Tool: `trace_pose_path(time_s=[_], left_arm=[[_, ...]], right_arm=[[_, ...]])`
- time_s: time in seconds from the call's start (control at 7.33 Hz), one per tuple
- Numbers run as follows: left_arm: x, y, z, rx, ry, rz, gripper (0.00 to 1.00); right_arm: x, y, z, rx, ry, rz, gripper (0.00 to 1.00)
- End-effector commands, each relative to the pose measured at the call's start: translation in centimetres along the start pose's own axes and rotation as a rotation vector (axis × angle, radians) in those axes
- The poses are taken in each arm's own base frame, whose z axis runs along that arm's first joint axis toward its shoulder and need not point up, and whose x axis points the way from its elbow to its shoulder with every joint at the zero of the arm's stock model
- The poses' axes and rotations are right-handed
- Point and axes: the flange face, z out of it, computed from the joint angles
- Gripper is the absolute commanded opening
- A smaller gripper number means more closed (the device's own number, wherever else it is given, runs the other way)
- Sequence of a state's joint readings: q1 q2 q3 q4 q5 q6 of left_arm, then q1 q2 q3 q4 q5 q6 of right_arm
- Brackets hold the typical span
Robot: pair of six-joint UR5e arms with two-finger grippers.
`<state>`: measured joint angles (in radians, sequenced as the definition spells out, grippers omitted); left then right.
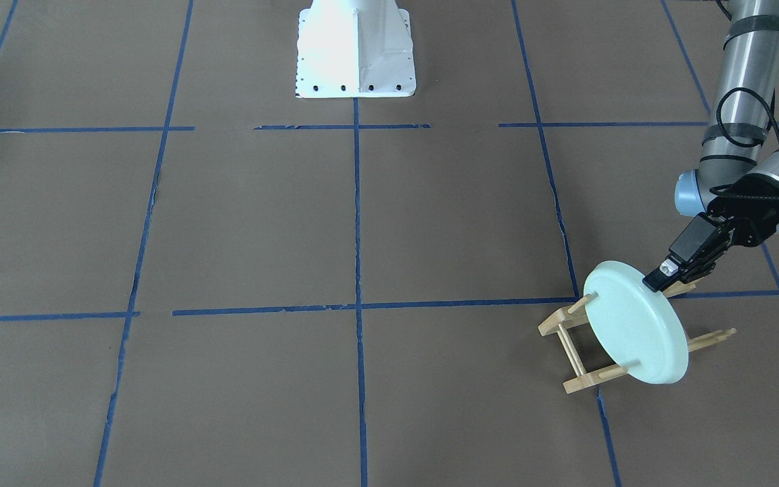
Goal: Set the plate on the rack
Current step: 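Lower the upright plate between the rack pegs with the left gripper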
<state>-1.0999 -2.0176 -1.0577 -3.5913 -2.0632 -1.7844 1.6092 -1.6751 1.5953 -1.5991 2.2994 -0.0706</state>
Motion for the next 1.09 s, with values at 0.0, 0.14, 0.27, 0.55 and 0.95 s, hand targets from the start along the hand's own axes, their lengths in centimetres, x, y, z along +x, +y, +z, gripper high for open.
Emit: trace_pose_path(time_s=[0.0, 0.14, 0.27, 0.55, 0.95], left_arm=[[0.0, 0.0, 0.1, 0.000, -0.001, -0.002, 1.00], [0.1, 0.0, 0.1, 0.000, 0.000, -0.003, 1.00], [0.1, 0.0, 0.1, 0.000, 0.000, -0.003, 1.00], [0.3, -0.2, -0.1, 0.001, 0.002, -0.006, 1.00], [5.1, -3.2, -1.5, -0.046, -0.107, 0.044, 1.00]], right_arm=[[0.0, 0.0, 0.0, -0.001, 0.000, 0.001, 1.00], [0.0, 0.0, 0.0, 0.000, 0.000, 0.000, 1.00], [0.0, 0.0, 0.0, 0.000, 0.000, 0.000, 1.00], [0.0, 0.0, 0.0, 0.000, 0.000, 0.000, 1.00], [0.0, 0.0, 0.0, 0.000, 0.000, 0.000, 1.00]])
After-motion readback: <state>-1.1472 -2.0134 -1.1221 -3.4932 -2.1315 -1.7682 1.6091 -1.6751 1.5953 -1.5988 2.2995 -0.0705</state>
